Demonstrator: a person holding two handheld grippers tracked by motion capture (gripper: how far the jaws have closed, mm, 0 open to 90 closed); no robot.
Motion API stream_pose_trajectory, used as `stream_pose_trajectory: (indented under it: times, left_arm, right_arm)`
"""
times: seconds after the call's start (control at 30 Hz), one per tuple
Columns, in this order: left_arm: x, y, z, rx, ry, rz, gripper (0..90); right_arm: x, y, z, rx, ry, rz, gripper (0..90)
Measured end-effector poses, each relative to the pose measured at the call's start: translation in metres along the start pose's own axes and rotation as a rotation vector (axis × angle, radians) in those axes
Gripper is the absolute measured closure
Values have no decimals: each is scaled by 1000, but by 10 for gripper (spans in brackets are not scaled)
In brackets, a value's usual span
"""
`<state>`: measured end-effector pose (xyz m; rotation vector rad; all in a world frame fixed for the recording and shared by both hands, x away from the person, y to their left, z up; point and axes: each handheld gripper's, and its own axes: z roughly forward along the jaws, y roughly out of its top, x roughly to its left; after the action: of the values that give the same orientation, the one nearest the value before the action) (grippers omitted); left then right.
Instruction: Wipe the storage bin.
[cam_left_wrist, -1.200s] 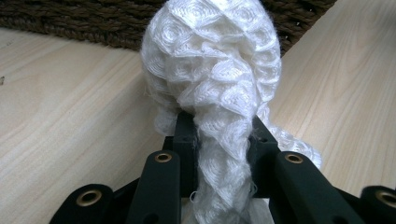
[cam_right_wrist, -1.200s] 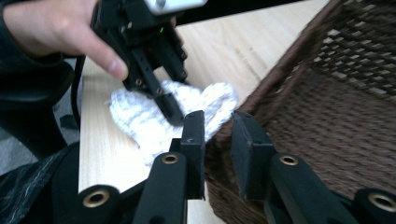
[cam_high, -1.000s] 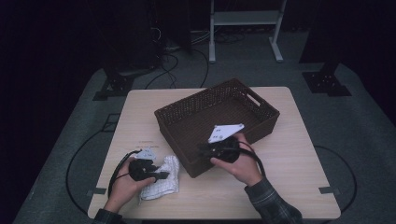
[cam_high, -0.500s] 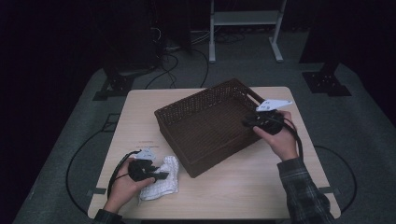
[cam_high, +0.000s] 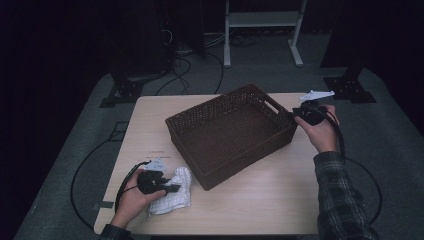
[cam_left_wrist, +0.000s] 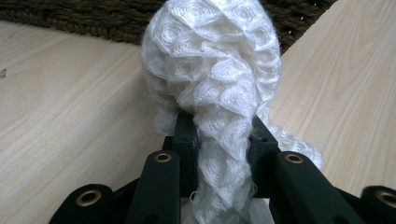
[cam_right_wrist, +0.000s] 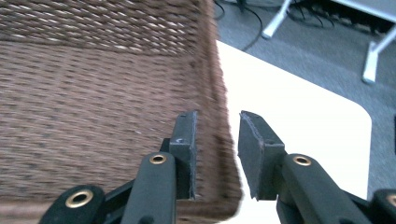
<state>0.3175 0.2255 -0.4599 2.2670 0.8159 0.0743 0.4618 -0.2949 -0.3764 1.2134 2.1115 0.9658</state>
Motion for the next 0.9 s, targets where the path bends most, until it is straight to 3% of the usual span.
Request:
stream_pose_trajectory:
  times: [0.07,0.17,0.2,0.43,0.67,0.9]
  left_arm:
    - [0,0,0,2,-2,-3,702]
    - [0,0,0,4,-2,-1,702]
    - [0,0,1,3,-2,-3,702]
    - [0,-1,0,-3,0,-8,702]
    - [0,-1,0,5,2,0,702]
    - [-1,0,-1,11,0,2,702]
  right_arm:
    - [-8,-5,6,9,4,16,709]
    - [-10,-6,9,20,14,18,741]
    - [-9,-7,11,30,24,19,790]
    - [-7,-9,11,40,-5,4,808]
    - [-12,-21,0,27,-26,42,811]
    - [-6,-40,-20,-1,-33,74,811]
